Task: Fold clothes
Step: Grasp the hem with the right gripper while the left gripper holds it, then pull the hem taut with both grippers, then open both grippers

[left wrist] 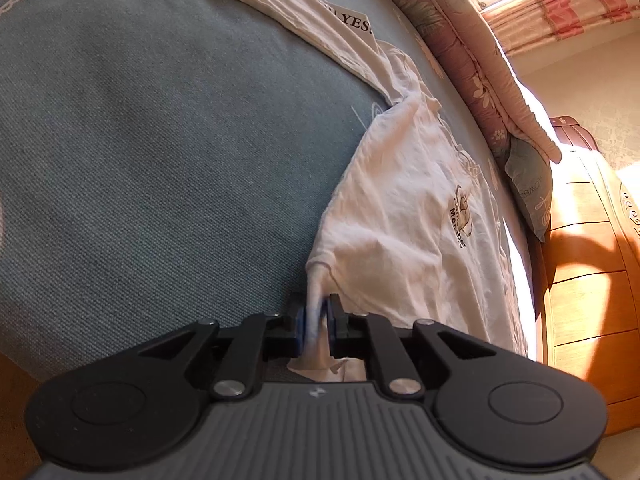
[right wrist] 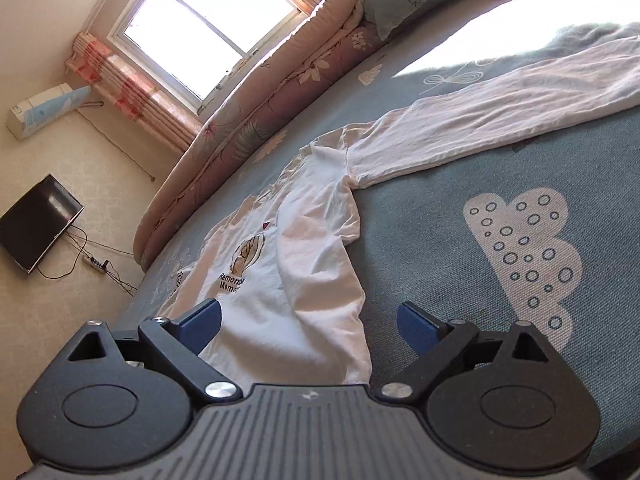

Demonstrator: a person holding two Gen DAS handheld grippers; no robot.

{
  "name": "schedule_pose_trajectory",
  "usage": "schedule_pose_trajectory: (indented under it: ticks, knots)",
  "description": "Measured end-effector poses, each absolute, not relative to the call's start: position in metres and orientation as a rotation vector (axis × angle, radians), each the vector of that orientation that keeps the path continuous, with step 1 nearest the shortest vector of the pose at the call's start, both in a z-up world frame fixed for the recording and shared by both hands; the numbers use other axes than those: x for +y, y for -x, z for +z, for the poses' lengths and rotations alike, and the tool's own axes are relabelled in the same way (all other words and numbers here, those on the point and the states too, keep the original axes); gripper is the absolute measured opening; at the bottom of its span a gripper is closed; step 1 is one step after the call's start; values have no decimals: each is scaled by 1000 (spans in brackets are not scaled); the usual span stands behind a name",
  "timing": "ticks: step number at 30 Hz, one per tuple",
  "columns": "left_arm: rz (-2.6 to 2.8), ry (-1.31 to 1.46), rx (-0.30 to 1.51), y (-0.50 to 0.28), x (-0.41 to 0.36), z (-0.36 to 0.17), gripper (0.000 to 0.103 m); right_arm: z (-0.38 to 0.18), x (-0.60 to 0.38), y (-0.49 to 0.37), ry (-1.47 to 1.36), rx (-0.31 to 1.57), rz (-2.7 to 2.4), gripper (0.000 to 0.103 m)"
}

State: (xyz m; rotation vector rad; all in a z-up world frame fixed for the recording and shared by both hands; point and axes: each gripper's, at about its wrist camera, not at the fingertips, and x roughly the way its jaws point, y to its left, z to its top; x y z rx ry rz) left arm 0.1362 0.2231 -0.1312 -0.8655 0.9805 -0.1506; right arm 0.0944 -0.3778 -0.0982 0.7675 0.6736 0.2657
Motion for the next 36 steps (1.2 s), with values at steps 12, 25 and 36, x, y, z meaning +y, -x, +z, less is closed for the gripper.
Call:
schedule_pose_trajectory:
  ticks: [12,25,36]
  knots:
    - [-335,981,950,-137,227,-147,38,-128,-357,-91,-864,780,361,89]
    - [-361,741,873,-121,214,-63,0,-106,-351,-88,-815,811,381,8]
    - [-322,690,958,-83,230,-73,0,-86,-355,-60,-638,990,315,7]
